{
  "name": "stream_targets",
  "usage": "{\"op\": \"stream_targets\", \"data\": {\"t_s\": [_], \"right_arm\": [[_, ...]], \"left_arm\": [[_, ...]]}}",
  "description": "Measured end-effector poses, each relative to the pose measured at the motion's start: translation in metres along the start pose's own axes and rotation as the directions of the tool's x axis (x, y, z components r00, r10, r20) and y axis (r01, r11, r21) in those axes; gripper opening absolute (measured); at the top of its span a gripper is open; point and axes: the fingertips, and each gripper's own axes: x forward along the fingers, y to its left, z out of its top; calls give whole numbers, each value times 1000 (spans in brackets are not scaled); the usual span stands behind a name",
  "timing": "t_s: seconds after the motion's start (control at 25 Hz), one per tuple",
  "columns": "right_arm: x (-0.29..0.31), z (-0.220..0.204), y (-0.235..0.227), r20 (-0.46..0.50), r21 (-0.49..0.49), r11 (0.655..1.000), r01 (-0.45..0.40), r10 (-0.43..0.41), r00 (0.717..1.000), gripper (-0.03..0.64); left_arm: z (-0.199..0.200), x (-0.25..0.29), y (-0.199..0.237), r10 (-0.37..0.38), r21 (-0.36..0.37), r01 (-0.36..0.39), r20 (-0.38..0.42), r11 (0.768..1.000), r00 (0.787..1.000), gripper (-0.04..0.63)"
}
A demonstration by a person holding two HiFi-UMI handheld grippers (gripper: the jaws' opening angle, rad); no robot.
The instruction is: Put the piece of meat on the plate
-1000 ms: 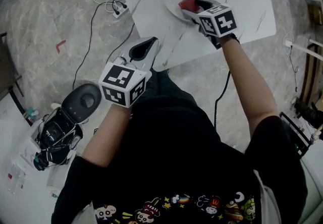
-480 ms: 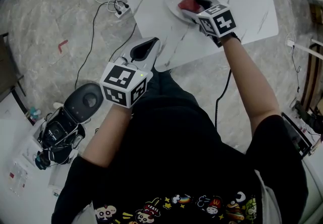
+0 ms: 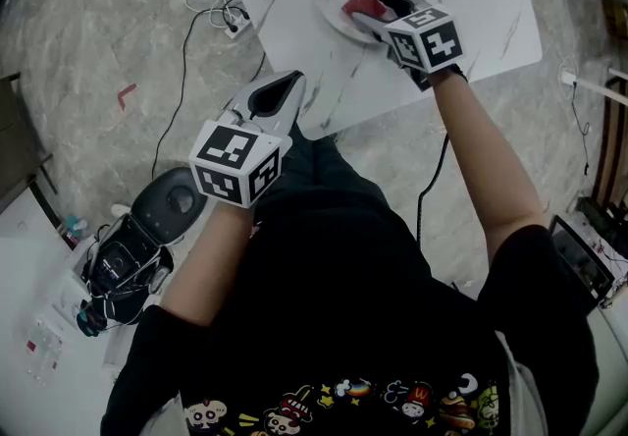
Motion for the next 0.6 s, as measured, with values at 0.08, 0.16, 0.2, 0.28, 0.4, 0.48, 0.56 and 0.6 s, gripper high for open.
{"op": "stream_targets", "data": {"t_s": [0.08, 0.16, 0.2, 0.28, 0.4, 0.48, 0.56, 0.6], "right_arm": [[-6, 5, 2, 20, 7, 1000, -3, 3, 1000, 262], [-15, 11, 6, 53, 18, 1000, -4, 3, 999, 249], [-21, 15, 8, 74, 24, 1000, -2, 0, 997, 237], [-35, 21, 14, 119, 41, 999, 4, -9, 993, 214], [-60, 29, 23, 204, 92, 996, 12, -31, 978, 170], [-80, 33, 27, 273, 149, 989, 22, -63, 960, 144], [-100, 34, 29, 339, 215, 976, 35, -108, 935, 116], [-110, 34, 30, 361, 240, 970, 42, -129, 923, 110]], "left_arm": [[0, 0, -1, -3, 5, 4, -4, 1000, 1000, 2], [2, 0, -3, -7, 11, 7, -8, 1000, 1000, 2], [3, 0, -4, -8, 15, 8, -9, 1000, 1000, 1], [6, -1, -5, -9, 26, 9, -9, 1000, 1000, 1], [13, -2, -6, -8, 52, 8, -8, 999, 1000, 0], [20, -3, -6, -10, 77, 10, -7, 997, 1000, 1], [25, -4, -8, -12, 103, 13, -6, 995, 1000, 0], [28, -5, -10, -13, 113, 14, -6, 993, 1000, 2]]}}
